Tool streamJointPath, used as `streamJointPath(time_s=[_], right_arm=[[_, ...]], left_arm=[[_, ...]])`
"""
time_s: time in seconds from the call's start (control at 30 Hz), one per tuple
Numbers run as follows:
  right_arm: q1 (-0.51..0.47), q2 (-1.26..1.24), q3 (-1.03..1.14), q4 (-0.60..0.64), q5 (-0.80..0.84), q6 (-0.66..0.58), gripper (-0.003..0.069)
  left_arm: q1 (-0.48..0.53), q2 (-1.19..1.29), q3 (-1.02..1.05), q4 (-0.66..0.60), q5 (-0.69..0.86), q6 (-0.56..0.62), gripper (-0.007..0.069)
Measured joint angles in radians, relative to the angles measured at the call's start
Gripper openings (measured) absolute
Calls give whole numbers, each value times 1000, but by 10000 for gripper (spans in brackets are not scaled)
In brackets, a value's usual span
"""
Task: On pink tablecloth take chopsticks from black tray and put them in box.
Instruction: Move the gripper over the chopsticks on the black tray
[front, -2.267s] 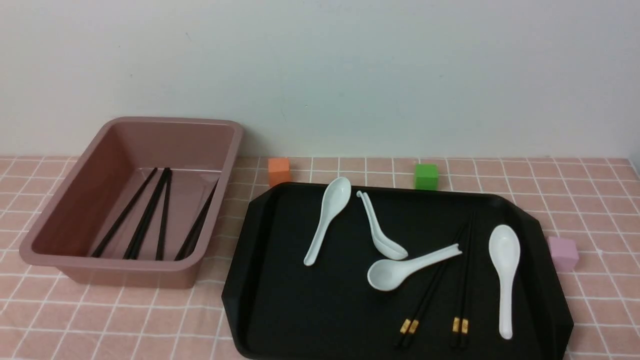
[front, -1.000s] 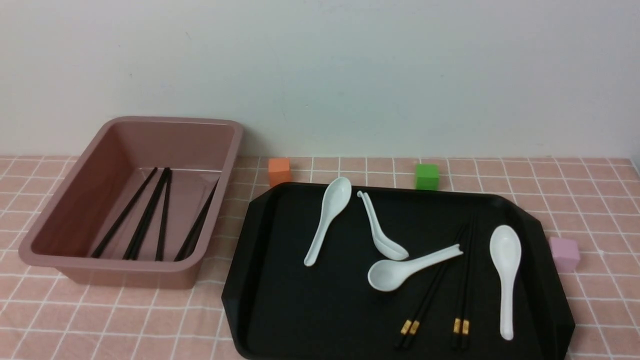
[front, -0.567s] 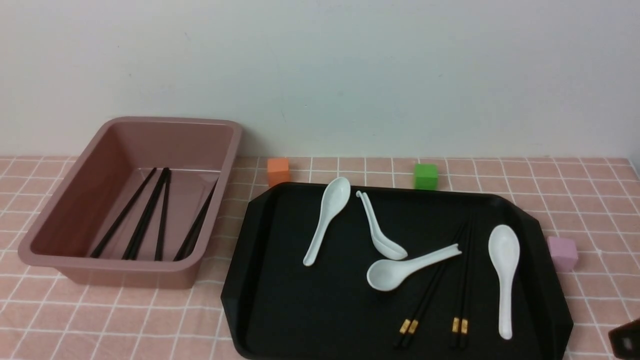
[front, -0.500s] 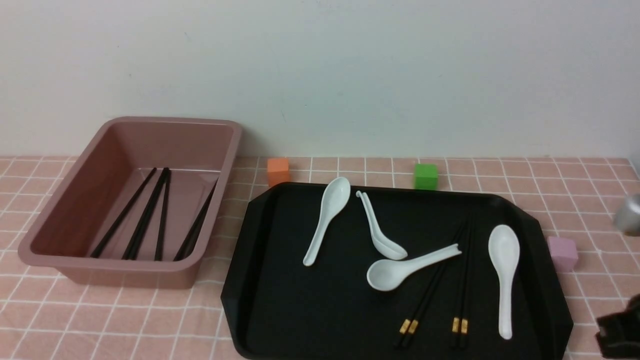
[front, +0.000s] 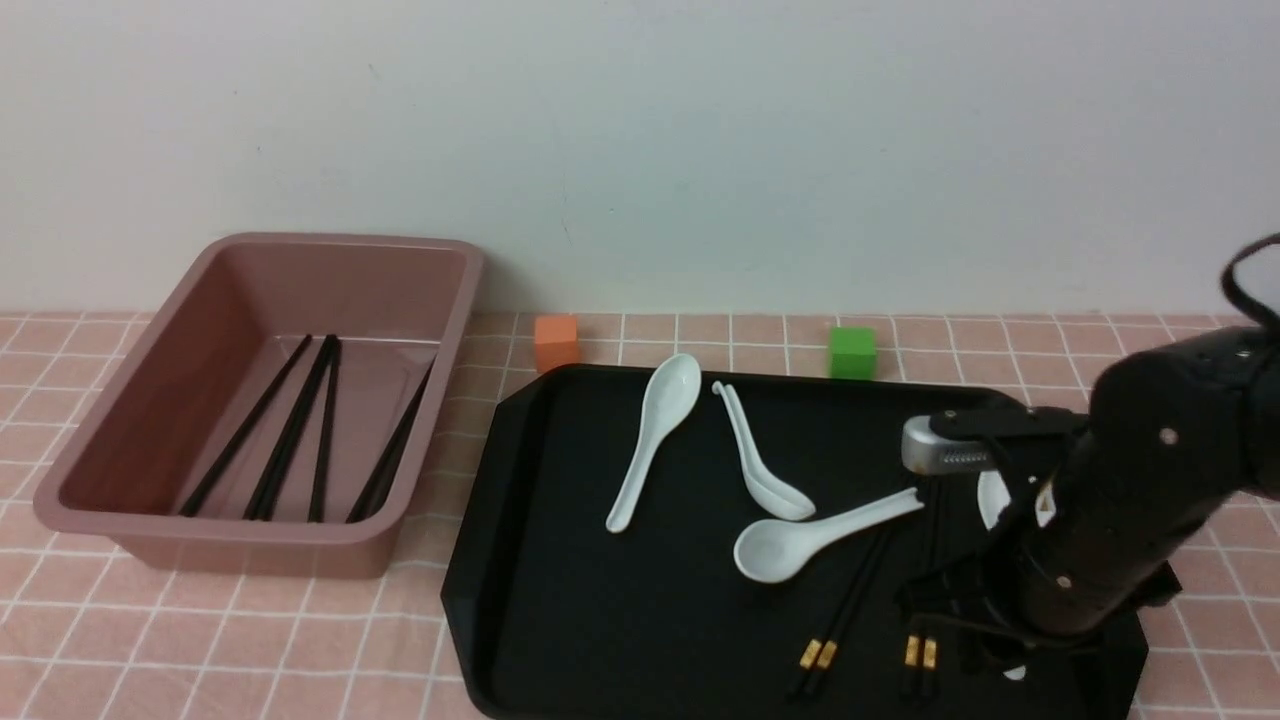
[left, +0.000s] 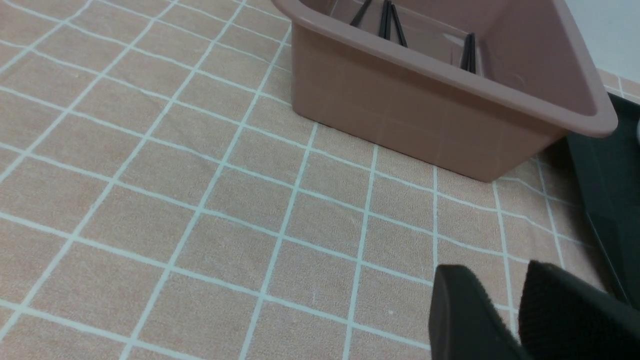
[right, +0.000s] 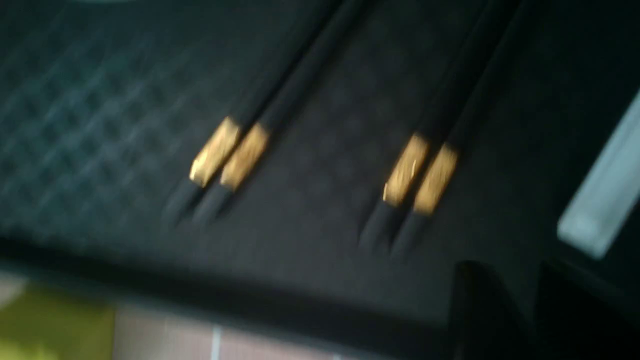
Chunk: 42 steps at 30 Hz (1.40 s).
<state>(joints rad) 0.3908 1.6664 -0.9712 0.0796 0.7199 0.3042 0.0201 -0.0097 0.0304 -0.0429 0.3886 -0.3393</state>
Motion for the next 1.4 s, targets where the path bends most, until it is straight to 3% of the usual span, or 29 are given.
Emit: streamJointPath(time_s=[0.2, 0.33, 0.77, 1.03, 1.4], right_arm=[[0, 116, -110, -20, -19, 49, 367], [0, 181, -149, -25, -19, 53, 377], [7, 270, -213, -97, 29, 123, 338], [7, 271, -213, -107, 44, 123, 139], [7, 156, -191, -118, 149, 119, 139]], left_arm=[[0, 0, 0, 0, 0, 0, 204], [0, 0, 0, 0, 0, 0, 204], [0, 0, 0, 0, 0, 0, 218], [0, 0, 0, 0, 0, 0, 223], [0, 0, 0, 0, 0, 0, 236]])
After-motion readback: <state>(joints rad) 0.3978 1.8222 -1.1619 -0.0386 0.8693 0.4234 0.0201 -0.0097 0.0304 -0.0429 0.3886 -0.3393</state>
